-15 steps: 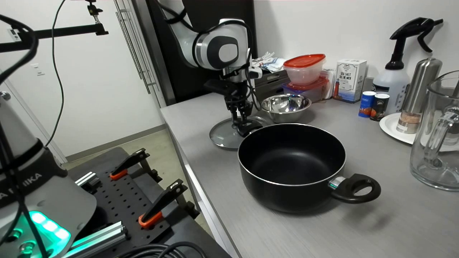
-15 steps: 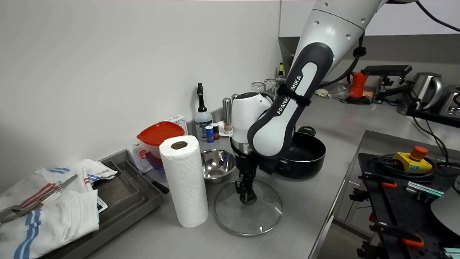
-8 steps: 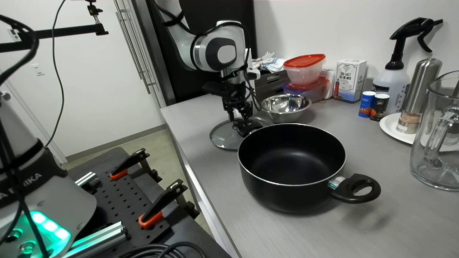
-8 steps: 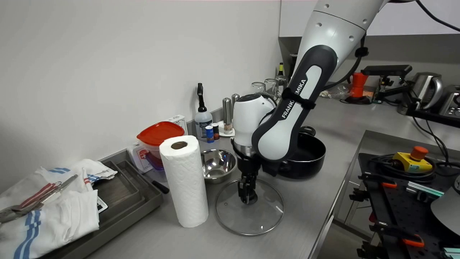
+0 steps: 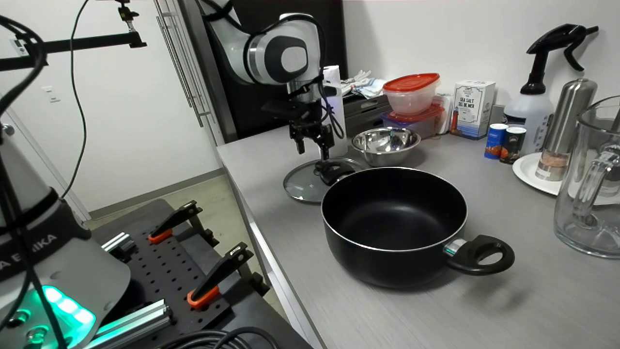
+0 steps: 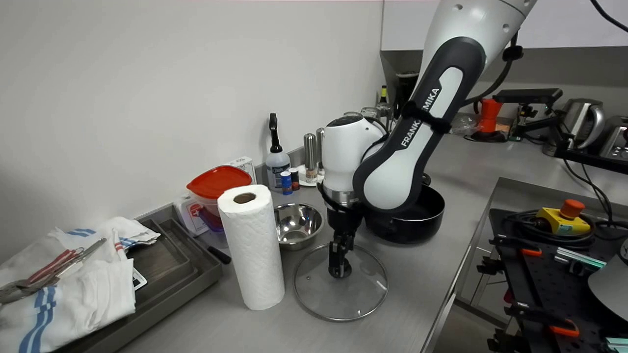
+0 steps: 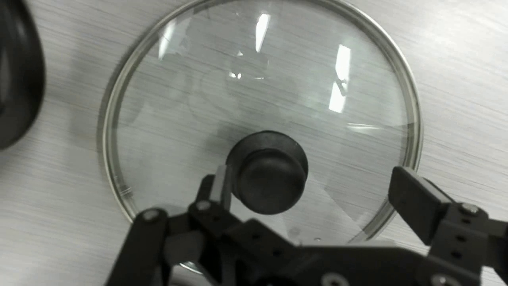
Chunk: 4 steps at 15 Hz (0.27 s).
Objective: Remove the lid from the black pot.
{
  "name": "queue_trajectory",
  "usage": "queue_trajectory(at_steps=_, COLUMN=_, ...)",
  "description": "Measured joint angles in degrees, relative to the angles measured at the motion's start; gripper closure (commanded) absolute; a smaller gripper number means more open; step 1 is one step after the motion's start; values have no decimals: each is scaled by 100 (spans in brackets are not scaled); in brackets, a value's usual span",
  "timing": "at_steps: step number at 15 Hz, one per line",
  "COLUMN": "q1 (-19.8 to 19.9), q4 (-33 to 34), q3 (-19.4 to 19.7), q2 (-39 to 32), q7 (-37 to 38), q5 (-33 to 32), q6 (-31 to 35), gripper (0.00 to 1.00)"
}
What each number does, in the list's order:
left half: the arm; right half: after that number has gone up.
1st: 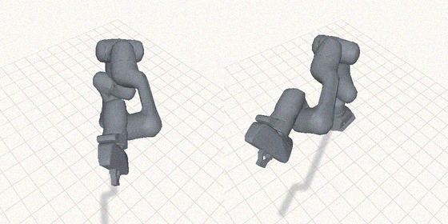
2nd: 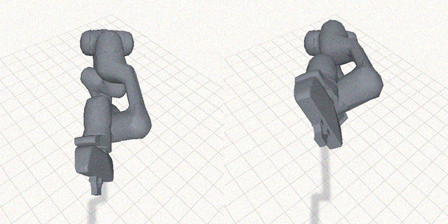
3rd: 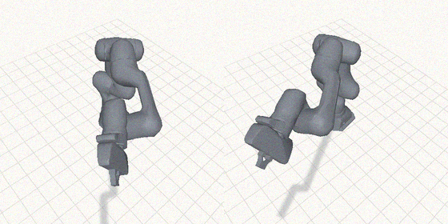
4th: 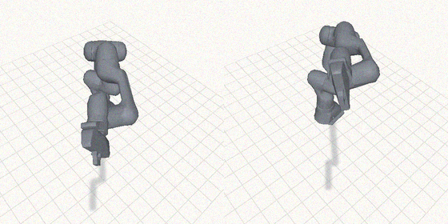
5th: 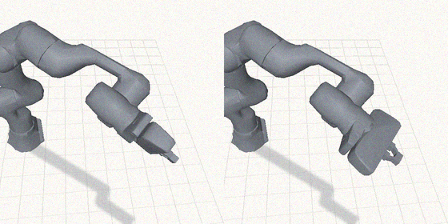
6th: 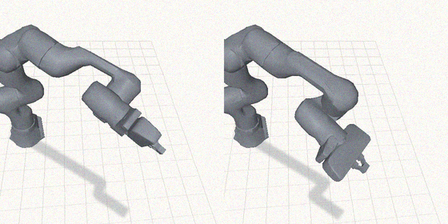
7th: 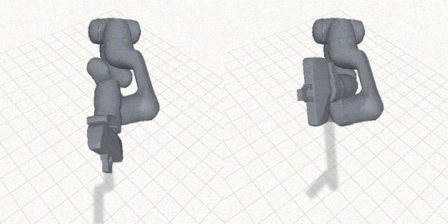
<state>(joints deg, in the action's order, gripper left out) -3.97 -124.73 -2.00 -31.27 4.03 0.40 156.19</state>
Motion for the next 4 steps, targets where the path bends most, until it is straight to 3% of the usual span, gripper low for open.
queue_trajectory(at_steps=4, q1=-62, q4=-382, q3=-107, q2=624, q7=-21, q5=5, q6=-137, gripper=0)
